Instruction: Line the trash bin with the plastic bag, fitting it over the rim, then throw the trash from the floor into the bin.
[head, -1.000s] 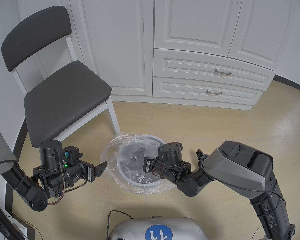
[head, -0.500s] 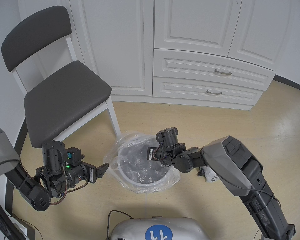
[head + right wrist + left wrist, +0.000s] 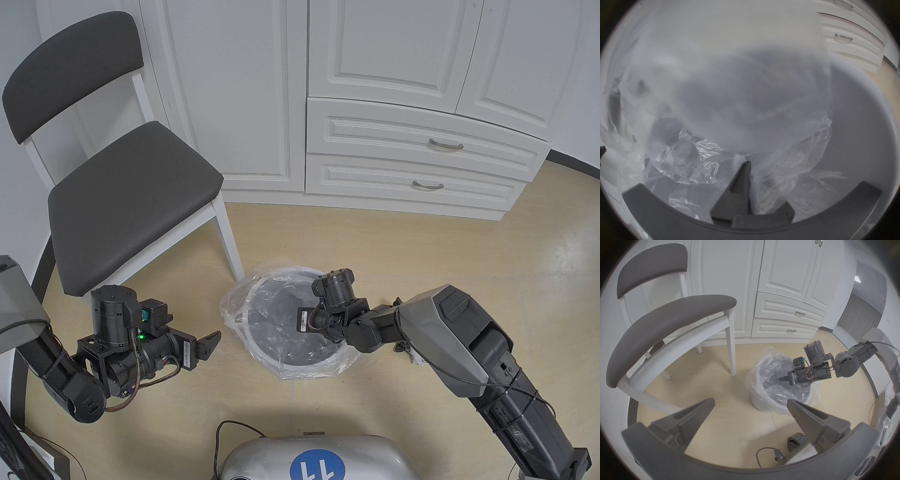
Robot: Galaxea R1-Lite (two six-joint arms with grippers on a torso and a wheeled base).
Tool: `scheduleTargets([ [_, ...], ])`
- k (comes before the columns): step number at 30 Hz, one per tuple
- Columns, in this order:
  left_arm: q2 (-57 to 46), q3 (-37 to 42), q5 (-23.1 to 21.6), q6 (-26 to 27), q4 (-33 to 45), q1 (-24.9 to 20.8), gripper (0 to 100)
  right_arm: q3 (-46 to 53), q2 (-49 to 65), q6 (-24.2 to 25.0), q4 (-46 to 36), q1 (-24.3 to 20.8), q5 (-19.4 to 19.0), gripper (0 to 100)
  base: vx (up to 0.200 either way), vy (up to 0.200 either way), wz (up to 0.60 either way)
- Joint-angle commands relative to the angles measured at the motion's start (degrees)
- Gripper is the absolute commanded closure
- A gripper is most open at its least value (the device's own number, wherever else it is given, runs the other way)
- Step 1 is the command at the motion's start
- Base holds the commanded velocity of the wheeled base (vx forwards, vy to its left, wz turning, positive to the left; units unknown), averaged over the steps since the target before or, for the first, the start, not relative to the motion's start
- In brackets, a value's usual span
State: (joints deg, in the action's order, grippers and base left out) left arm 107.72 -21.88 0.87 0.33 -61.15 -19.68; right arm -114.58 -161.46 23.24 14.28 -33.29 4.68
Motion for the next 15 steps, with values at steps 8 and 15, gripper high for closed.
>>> scheduleTargets([
  [8, -0.2, 0.2, 0.0, 0.0, 0.0, 0.0, 0, 1.4, 8.3, -0.2, -0.5, -0.5, 0.2, 100, 0.0, 0.0, 0.0],
  [15, -0.4, 0.3, 0.0, 0.0, 0.0, 0.0, 0, 6.0, 12.9, -2.7, -1.4, -0.4, 0.7, 100, 0.0, 0.0, 0.0],
])
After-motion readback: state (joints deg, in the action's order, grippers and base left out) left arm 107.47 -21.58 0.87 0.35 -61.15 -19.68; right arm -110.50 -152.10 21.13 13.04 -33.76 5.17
